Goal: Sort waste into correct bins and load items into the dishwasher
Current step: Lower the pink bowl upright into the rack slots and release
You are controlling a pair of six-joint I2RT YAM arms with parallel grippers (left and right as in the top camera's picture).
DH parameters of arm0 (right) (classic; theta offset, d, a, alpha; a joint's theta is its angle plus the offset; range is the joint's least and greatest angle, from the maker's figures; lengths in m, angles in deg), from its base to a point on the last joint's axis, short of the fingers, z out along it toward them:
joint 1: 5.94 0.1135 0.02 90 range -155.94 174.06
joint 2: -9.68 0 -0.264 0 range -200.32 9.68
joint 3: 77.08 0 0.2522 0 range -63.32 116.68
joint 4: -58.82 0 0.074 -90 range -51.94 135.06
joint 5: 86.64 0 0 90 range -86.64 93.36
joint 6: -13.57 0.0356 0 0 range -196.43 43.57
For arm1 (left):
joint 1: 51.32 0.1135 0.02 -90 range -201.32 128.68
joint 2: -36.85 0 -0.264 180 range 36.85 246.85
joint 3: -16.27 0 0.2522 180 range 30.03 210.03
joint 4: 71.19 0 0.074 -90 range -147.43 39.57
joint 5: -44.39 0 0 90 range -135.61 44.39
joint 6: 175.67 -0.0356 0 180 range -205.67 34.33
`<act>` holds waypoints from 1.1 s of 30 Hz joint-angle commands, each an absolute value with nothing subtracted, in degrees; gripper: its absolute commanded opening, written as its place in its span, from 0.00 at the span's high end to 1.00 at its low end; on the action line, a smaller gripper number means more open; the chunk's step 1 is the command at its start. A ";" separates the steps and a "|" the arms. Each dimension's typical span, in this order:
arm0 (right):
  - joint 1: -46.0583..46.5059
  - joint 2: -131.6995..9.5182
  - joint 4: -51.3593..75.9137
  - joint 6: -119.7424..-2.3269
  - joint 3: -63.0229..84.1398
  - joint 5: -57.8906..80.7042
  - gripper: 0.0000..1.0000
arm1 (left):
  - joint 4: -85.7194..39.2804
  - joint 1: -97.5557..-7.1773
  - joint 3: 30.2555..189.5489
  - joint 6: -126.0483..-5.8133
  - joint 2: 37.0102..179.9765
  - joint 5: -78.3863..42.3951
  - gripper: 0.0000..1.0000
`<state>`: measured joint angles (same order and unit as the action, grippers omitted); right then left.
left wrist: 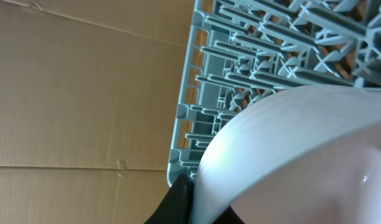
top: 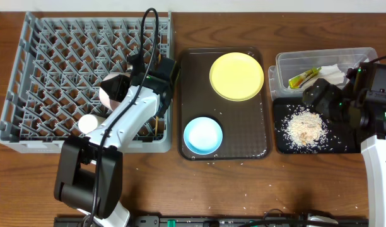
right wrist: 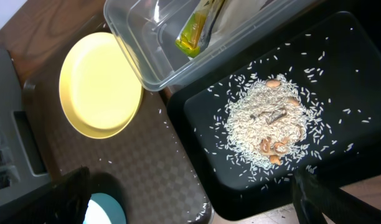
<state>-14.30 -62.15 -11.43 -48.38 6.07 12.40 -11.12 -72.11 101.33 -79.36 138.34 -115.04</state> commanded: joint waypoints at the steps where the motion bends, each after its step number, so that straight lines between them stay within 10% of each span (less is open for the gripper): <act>1: -14.76 -62.28 -11.54 -48.18 6.31 12.44 0.01 | -11.27 -72.46 101.33 -77.42 139.08 -122.62 0.92; 33: -14.76 -62.28 -11.54 -48.18 6.31 12.44 0.01 | -11.69 -71.90 100.48 -73.11 139.48 -117.53 0.92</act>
